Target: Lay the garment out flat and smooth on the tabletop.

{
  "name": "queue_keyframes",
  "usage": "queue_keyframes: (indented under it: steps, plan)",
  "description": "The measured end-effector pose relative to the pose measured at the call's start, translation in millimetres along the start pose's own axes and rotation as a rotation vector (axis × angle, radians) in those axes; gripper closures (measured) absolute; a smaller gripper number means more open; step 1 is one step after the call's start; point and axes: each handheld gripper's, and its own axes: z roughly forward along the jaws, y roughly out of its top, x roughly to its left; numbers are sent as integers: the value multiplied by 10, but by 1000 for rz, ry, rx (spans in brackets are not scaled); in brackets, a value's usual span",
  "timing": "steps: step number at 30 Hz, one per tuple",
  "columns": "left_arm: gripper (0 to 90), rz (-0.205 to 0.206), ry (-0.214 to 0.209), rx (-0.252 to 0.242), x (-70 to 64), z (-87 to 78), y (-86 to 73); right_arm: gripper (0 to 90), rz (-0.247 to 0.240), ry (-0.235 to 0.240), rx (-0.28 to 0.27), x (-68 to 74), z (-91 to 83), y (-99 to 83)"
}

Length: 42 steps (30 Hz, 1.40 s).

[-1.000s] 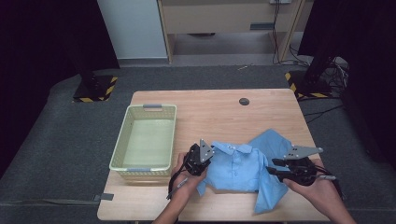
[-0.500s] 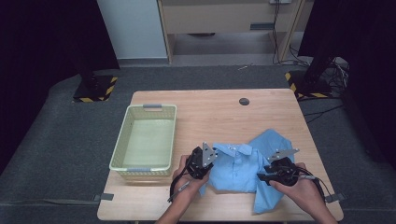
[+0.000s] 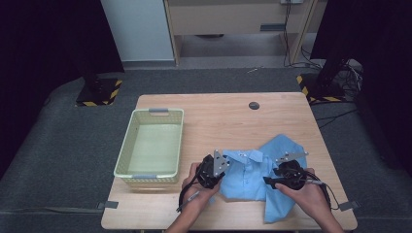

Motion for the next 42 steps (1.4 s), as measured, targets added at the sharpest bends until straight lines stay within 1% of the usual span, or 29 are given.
queue_keyframes:
  steps: [3, 7, 11, 14, 17, 19, 23, 25, 29, 31, 35, 38, 42]
  plan:
    - [897, -2, -1, -5, -7, -5, 3, 487, -5, -14, 11, 19, 37, 14]
    - [897, -3, -4, -7, -16, -8, 8, 483, 24, -10, -5, 12, 60, 40]
    - [897, 0, -10, -9, -32, -8, 18, 482, 46, -22, -13, -8, 73, 60]
    - [897, 1, -12, -13, -44, -18, 25, 549, 54, -33, -4, -24, 90, 62]
    - [897, 3, -15, -16, -49, -30, 34, 650, 45, -37, 7, -29, 105, 62]
    - [897, -5, -18, -21, -47, -34, 37, 724, 40, -43, 12, -28, 111, 63]
    - [897, -12, -23, -20, -35, -41, 33, 862, 26, -55, 5, -45, 103, 66]
    - [897, -17, -23, -22, -24, -45, 27, 892, 25, -58, 1, -67, 86, 60]
    - [897, -26, -20, -23, 8, -54, 17, 898, 17, -58, -4, -119, 19, 36]
    - [897, -31, -17, -24, 25, -56, 11, 898, 14, -53, -15, -143, -36, 20]
    - [897, -40, -13, -25, 50, -65, 0, 899, 10, -41, -44, -203, -181, -27]
    - [897, -45, -10, -29, 61, -75, 4, 899, 16, -39, -69, -258, -310, -67]
    - [897, -53, -8, -37, 77, -89, 17, 900, 8, -37, -105, -327, -472, -103]
